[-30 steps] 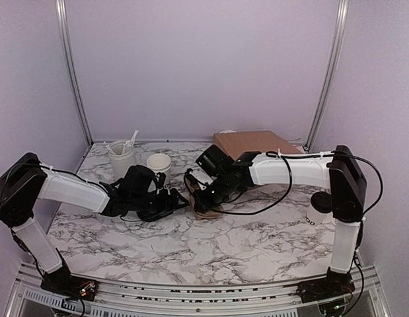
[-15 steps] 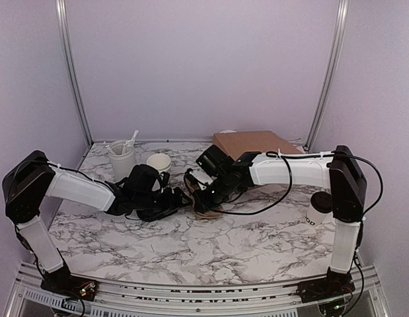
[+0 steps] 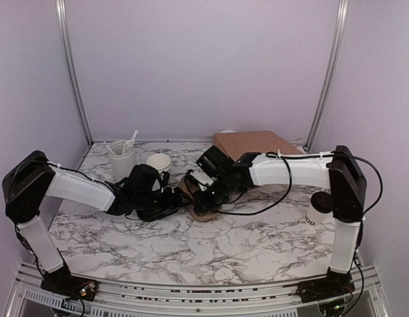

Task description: Pack the takeout coffee

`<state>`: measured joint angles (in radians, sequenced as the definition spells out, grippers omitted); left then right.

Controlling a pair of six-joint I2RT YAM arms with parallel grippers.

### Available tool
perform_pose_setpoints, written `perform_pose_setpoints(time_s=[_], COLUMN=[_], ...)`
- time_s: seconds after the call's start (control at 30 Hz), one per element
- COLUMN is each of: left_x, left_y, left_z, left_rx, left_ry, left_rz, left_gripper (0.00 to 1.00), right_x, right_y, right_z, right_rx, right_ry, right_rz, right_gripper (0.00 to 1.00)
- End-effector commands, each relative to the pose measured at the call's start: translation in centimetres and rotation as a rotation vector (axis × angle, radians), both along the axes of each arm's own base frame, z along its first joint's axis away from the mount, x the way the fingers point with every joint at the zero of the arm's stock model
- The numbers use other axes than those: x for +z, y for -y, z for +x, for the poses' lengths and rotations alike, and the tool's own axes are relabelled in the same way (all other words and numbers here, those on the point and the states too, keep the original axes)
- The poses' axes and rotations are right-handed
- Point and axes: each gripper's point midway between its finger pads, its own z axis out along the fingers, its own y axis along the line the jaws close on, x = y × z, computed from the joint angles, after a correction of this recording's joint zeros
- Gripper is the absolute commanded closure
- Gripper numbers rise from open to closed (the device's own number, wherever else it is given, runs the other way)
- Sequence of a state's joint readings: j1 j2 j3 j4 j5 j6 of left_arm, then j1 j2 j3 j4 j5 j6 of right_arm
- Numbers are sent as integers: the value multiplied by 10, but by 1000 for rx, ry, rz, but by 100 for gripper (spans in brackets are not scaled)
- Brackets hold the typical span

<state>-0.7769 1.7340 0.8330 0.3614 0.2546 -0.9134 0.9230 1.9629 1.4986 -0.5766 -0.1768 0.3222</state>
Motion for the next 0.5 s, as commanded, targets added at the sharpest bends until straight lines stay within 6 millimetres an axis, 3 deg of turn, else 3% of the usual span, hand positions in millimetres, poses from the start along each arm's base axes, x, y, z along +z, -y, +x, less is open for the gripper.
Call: perform_pose_setpoints(time_s=[0.0,0.2,0.47], left_x=[-1,2,-1], left_y=[2,-3,-12], left_z=[-2,-3,-3], left_rx=[-10,3,41], left_ry=[4,13,1], left_rz=[-12,-10,-4], left_gripper=[20,21,21], right_x=[8,4,-11], right_y=[-3,0,5], right_z=[-4,-3,-4], right_rx=[6,27,90], right_ry=[6,40,98], right_rz=[17,-31,-129], right_gripper=[88,75,69])
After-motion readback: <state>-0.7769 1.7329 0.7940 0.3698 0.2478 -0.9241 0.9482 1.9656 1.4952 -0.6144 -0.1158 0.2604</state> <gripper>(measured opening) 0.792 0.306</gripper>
